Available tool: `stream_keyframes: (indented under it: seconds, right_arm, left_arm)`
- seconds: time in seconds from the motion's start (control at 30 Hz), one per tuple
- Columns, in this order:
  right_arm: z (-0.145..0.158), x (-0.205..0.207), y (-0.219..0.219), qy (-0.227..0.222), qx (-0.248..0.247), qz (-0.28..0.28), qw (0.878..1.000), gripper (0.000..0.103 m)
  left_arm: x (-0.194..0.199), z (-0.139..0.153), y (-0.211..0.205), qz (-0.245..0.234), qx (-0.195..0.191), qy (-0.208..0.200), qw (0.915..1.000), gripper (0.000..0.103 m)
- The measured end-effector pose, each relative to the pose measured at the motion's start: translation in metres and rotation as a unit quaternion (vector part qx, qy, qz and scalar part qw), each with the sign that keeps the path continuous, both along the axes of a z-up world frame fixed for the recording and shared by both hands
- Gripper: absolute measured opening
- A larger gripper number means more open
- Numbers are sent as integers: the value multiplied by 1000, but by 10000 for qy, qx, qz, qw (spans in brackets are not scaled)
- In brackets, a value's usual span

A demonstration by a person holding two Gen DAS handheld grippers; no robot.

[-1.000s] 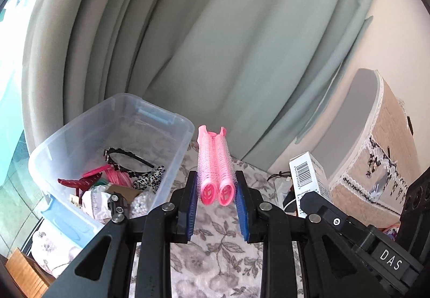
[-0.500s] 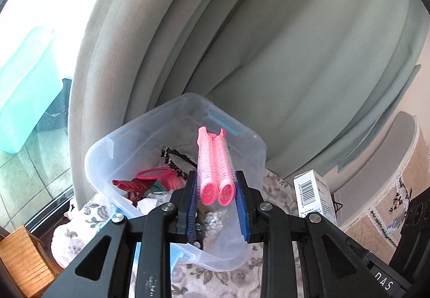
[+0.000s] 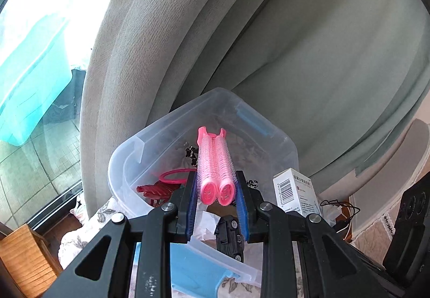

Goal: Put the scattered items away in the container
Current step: 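Open the right tool to drop the ear drops box in while the left tool lowers the roller clip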

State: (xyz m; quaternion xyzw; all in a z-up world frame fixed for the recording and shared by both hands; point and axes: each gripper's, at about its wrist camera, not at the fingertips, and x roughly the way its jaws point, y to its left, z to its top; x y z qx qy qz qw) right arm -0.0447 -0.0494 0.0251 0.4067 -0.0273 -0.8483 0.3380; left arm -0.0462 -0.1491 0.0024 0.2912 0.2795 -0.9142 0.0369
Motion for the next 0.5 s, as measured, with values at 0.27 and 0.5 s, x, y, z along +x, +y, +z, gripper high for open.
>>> stream_keyframes:
  seconds: [0.27, 0.5]
  right_arm:
    - [-9, -11, -10, 18, 103, 63, 9999, 55]
    - [-2, -10, -16, -5, 136, 108, 9998, 55]
  left_arm:
    - [-9, -11, -3, -43, 99, -97, 9999, 27]
    - [-12, -12, 4, -72, -101, -130, 9998, 28]
